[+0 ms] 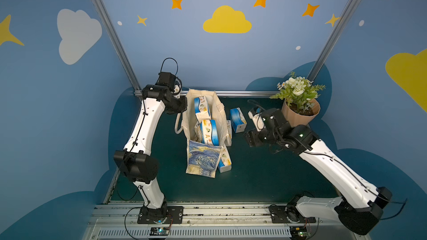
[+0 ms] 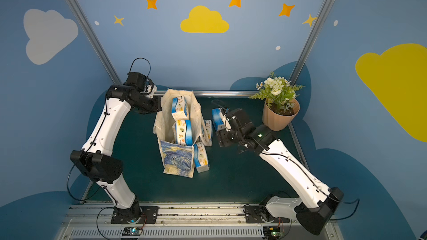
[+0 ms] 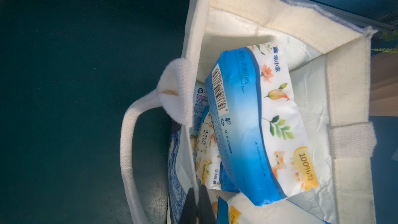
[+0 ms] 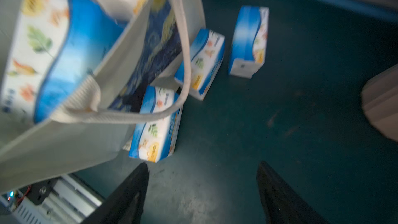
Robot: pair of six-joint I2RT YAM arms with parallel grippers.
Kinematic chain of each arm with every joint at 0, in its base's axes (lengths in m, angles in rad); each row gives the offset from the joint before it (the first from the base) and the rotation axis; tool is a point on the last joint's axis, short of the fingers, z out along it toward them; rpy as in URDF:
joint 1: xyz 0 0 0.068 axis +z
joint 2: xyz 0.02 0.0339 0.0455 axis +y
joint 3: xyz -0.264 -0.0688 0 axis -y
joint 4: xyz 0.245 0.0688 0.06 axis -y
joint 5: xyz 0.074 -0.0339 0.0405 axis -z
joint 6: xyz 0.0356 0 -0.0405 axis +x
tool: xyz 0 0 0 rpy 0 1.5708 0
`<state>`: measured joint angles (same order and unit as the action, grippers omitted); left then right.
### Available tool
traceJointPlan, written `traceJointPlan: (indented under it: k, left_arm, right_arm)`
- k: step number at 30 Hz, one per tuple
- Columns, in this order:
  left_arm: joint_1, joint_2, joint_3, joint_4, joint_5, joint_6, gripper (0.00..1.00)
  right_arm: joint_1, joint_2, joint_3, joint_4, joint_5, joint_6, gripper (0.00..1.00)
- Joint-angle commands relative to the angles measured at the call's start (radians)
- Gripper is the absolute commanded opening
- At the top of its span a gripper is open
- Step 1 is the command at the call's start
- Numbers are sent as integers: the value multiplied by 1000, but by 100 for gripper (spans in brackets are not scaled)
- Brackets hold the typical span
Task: Put tissues into the canvas bag
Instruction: Place the pack of facial tissues in the canvas bag, then pick up the pack of facial tissues from the center of the board.
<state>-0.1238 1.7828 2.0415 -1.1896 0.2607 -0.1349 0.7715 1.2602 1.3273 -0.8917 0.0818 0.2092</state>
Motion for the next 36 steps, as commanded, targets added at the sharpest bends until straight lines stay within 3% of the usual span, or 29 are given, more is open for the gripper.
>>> traceJointPlan:
  k: [1,6,12,19,27,36]
  left_arm:
    - [7,-28,-4,-3,-2,0,4]
    - [7,-23,-7,-9,4,0,4]
    - [7,-19,-40,12,22,-6,4]
    - [5,-35,-56,35,40,-10,4]
    - [5,-41,-56,61,62,-16,4]
    - [6,-31,-21,53,59,-11,4]
  right_arm:
    - [58,-1,-102,-18,-123,52,82]
    - [86,-19,-198,70,-143,125,83]
    - [34,35,-188,107,73,211,85]
    - [-115,331,94,108,41,122,84]
    - [-179,701,498,-19,37,10,85]
    - [-225,884,687,-72,131,-11,87]
